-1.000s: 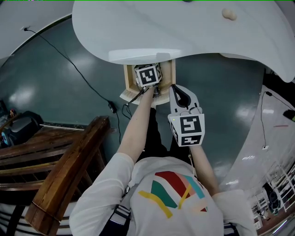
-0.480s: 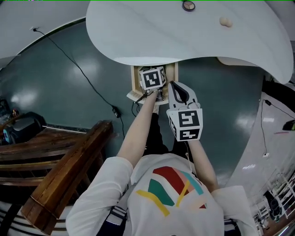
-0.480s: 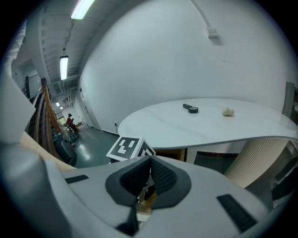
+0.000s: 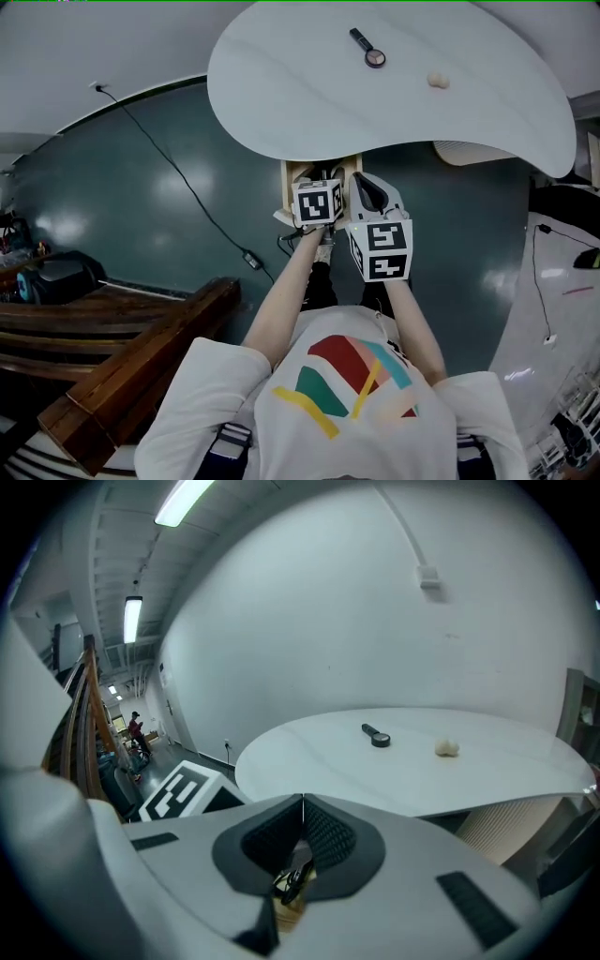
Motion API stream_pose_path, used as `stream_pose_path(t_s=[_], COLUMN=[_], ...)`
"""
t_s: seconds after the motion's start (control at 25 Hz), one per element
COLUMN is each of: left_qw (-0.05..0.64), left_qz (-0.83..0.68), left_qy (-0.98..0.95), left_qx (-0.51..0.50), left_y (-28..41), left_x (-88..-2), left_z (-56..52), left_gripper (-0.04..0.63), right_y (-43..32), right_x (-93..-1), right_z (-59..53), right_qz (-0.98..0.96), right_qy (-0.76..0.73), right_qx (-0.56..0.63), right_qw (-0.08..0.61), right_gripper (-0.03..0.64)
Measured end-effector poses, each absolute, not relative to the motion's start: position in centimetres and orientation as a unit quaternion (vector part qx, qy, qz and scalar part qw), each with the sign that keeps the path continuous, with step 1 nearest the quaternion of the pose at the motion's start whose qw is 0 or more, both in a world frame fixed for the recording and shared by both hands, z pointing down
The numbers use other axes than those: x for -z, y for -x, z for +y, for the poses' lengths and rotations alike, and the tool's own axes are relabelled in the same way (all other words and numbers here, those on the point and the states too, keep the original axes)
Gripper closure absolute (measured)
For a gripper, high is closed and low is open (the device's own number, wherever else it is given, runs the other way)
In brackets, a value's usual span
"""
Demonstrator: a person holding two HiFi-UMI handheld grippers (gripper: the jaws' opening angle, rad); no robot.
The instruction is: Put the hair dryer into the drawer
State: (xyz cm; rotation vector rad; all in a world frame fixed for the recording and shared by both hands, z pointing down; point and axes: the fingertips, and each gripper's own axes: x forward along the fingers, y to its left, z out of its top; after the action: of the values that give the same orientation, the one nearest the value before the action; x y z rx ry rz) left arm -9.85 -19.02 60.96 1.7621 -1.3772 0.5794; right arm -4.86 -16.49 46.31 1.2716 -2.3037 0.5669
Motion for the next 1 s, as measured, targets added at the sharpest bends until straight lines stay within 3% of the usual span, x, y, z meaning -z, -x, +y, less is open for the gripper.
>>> stream_pose_path(t_s=[0.44, 0.6, 0.76, 1.0], left_qw=[0.314, 0.263, 0.205, 0.133], left_qz=[-0.566, -0.586, -0.626, -0.65], left_qy=[-0.745, -0.756, -0.745, -0.743], left_qx=[-0.16, -0.127, -0.106, -0.086], left_y=[9.6, 10.4, 12.3, 13.8], left_x=[-49.9, -45.5, -41.9, -38.1], left_z=[-16.9, -16.9, -16.4, -16.0], left_gripper=[0.394, 0.442, 0.553, 0.577], right_y=[5.2, 4.6, 4.6, 4.4], right_x=[-41.5, -41.6, -41.1, -40.4], right_z=[-17.4, -16.7, -15.8, -15.5], right_qz=[-0.861, -0.861, -0.865, -0.867], right_qy=[-0.443, -0.442, -0.439, -0.441], right_qx=[-0.135, -0.132, -0.125, -0.116], right_qw=[0.212, 0.214, 0.211, 0.201], right_gripper=[0.606, 0.606, 0.606, 0.606])
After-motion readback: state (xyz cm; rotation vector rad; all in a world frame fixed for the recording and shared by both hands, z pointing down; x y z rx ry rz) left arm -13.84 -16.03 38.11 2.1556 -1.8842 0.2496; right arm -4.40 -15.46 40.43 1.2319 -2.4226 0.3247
